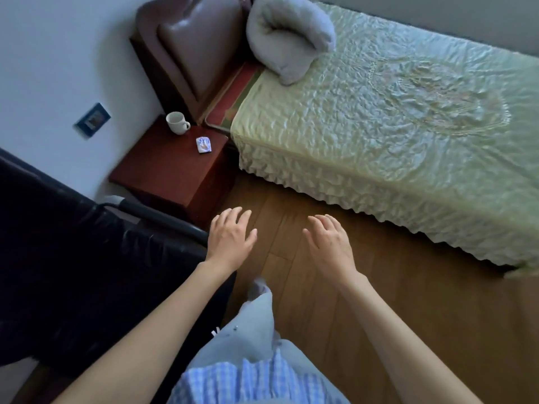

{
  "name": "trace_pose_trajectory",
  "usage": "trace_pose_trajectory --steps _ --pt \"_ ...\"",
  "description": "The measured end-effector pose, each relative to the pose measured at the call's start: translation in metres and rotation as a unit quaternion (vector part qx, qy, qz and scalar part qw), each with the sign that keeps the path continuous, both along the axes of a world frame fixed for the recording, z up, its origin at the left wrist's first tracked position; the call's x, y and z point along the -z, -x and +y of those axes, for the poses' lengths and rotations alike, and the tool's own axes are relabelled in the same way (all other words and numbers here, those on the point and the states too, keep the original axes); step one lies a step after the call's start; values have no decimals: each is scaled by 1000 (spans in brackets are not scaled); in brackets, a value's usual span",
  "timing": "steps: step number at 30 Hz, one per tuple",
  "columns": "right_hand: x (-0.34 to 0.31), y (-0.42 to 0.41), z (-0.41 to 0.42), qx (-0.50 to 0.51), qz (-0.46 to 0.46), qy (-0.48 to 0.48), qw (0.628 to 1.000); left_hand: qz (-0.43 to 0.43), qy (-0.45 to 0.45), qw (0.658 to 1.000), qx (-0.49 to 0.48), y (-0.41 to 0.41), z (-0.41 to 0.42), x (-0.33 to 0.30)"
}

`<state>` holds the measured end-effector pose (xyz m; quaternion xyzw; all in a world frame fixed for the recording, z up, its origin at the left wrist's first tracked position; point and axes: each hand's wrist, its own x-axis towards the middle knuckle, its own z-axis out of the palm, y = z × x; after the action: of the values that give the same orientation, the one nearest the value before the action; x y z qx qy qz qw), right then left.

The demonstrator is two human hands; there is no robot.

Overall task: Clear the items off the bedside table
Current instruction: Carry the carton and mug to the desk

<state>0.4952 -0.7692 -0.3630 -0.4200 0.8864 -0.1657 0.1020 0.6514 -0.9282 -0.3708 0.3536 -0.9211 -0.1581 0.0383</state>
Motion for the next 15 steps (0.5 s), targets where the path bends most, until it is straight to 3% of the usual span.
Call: trace_pose_trajectory --steps 15 --pt "9 147 -241 -94 -11 -23 995 -16 0 996 -84 120 -196 18"
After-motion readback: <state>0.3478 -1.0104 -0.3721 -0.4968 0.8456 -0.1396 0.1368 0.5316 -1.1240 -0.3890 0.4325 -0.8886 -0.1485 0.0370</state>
